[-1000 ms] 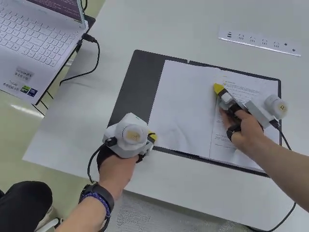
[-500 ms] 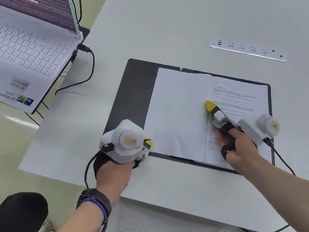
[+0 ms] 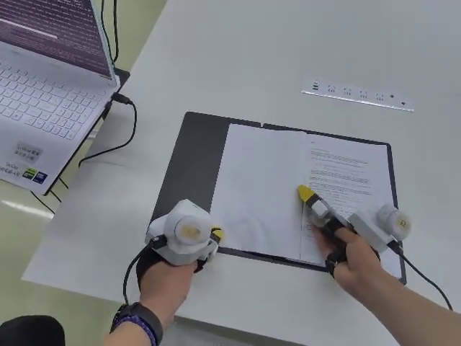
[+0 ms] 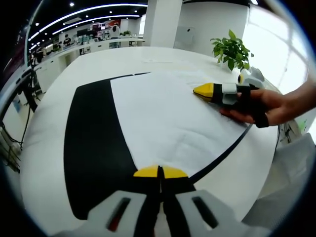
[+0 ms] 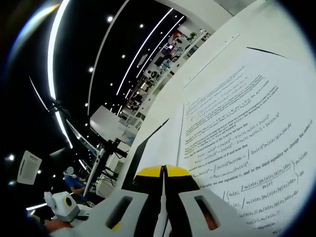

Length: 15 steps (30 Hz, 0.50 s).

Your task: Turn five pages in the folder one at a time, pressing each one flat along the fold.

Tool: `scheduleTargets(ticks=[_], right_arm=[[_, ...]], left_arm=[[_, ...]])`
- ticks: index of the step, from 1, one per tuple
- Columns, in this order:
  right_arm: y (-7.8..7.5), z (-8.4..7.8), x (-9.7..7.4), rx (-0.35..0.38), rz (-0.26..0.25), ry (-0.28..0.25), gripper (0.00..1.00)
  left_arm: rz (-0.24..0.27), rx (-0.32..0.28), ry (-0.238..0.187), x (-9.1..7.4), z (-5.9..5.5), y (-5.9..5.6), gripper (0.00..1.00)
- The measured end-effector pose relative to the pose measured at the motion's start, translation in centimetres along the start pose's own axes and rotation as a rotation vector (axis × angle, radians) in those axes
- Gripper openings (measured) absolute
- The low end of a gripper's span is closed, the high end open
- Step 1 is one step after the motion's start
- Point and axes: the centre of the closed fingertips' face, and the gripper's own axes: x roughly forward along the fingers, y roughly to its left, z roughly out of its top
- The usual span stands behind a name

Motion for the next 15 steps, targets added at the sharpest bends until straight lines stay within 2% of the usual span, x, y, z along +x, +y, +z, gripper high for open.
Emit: scheduleTargets(ticks=[15], right_arm=[[-0.3, -2.6, -2.3, -0.026, 0.000, 0.040, 0.00]], left_arm=[[0.007, -0.005, -0.012, 0.0, 0.0, -0.1, 0.00]])
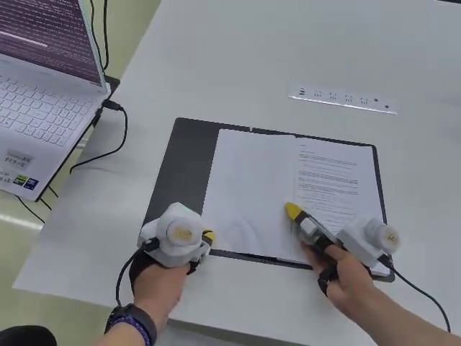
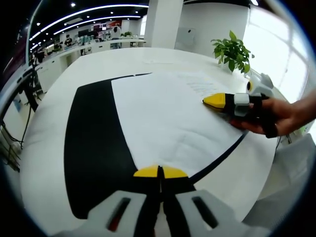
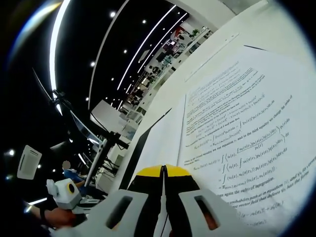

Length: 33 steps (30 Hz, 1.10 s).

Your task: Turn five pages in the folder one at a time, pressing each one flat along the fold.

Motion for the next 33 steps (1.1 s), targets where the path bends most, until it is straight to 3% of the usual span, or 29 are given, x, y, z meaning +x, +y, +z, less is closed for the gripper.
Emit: scheduleTargets(ticks=[10, 16, 33], right_arm=[[0.4, -1.7, -1.6, 0.011, -0.004, 0.001, 0.00], [0.9, -2.6, -2.5, 0.017, -0.002, 0.015, 0.00], [1.6, -4.8, -4.9, 0.041, -0.021, 0.030, 0.00]], left_arm=[[0.008, -0.039, -0.030, -0.2, 0.0, 0.1, 0.00], [0.012, -0.018, -0.024, -0.2, 0.0, 0.0, 0.00], [0.017, -0.046, -0.025, -0.3, 0.0, 0.0, 0.00]])
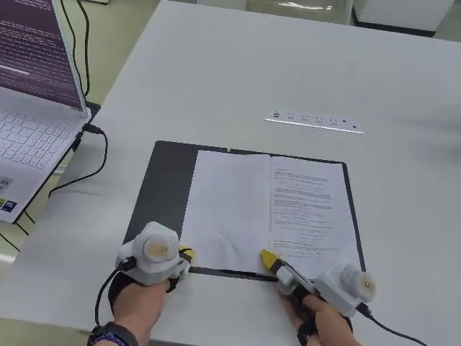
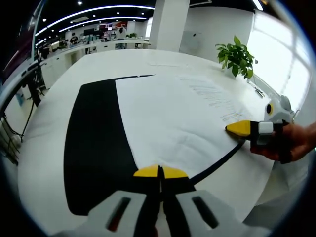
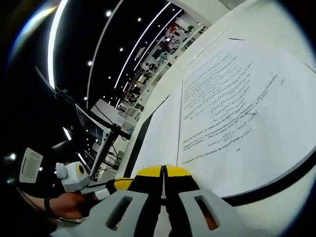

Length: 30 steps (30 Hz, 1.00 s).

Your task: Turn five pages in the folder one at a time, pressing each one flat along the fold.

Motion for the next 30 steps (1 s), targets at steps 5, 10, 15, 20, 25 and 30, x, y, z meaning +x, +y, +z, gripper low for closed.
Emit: scheduleTargets(ticks=[5, 10, 15, 20, 25, 30], right_arm=[[0.1, -0.3, -0.2, -0.013, -0.006, 0.020, 0.00], [0.2, -0.5, -0.4, -0.018, -0.014, 0.036, 0.00], [0.2, -1.0, -0.8, -0.019, -0.021, 0.051, 0.00], [0.2, -1.3, -0.9, -0.034, -0.059, 0.068, 0.00], [0.0, -1.4, -0.9, -0.029, -0.079, 0.057, 0.00], [0.1, -1.4, -1.0, -0.028, -0.105, 0.053, 0.00]], left_arm=[[0.006, -0.004, 0.007, 0.0, 0.0, 0.0, 0.00], [0.008, -0.028, 0.011, 0.0, 0.0, 0.0, 0.00], [0.013, -0.011, 0.012, 0.0, -0.1, 0.0, 0.00], [0.014, 0.041, 0.057, 0.1, -0.1, -0.1, 0.00], [0.022, 0.003, 0.067, 0.0, -0.2, 0.0, 0.00], [0.019, -0.045, 0.076, 0.0, -0.1, 0.2, 0.00]])
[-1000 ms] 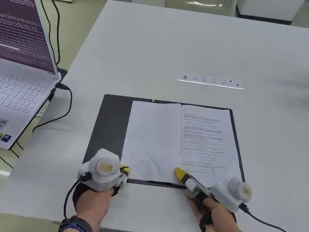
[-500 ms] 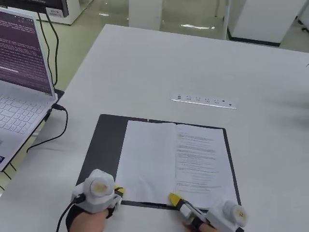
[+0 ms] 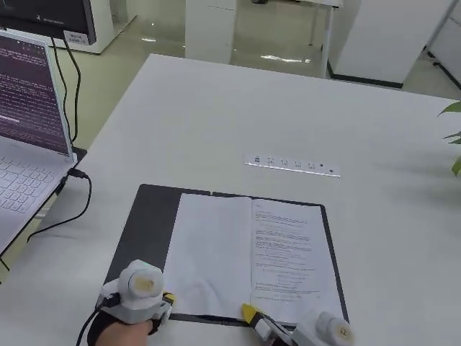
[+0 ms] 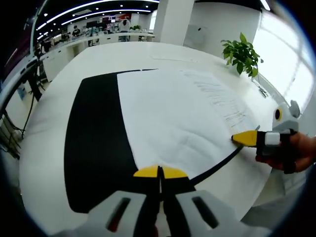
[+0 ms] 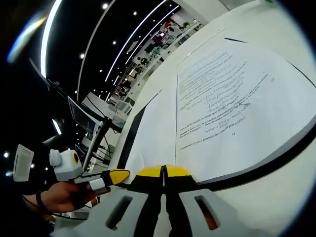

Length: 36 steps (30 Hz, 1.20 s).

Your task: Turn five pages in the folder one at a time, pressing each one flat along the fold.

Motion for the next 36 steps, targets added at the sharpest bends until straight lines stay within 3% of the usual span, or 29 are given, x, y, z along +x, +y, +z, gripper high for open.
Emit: scheduleTargets(ticks=[3, 8, 10, 13, 16, 21, 29, 32, 36], right_arm=[[0.0, 0.0, 0.0, 0.001, -0.023, -0.004, 0.00], [-0.2, -0.2, -0.4, 0.006, -0.019, 0.015, 0.00], [0.0, -0.4, -0.8, -0.025, -0.009, 0.041, 0.00], [0.2, -0.7, -1.4, -0.094, -0.004, 0.083, 0.00], [-0.2, -0.1, -2.0, -0.113, -0.011, 0.080, 0.00], [-0.5, 1.4, -2.7, -0.172, -0.011, 0.064, 0.03], [0.2, 3.6, -4.0, -0.270, 0.007, 0.046, 0.12], [0.3, 3.9, -4.7, -0.333, 0.009, 0.056, 0.17], [-0.1, 4.0, -6.0, -0.389, -0.002, 0.066, 0.23]], left_arm=[[-0.006, -0.035, 0.013, 0.0, 0.0, 0.1, 0.00], [0.006, -0.090, 0.027, -0.2, -0.3, -0.1, 0.00], [0.006, -0.144, 0.029, -0.3, -0.4, -0.1, 0.00], [0.009, -0.152, 0.023, -0.6, -0.5, 0.0, 0.00], [0.006, -0.174, 0.002, -1.0, -0.1, -0.3, 0.04], [-0.005, -0.149, -0.034, -1.5, 1.1, -1.5, 0.09], [-0.026, -0.095, -0.057, -2.5, 2.1, -3.3, 0.21], [-0.032, -0.063, -0.063, -3.2, 2.5, -3.9, 0.25], [-0.031, -0.080, -0.086, -4.3, 3.0, -4.1, 0.29]])
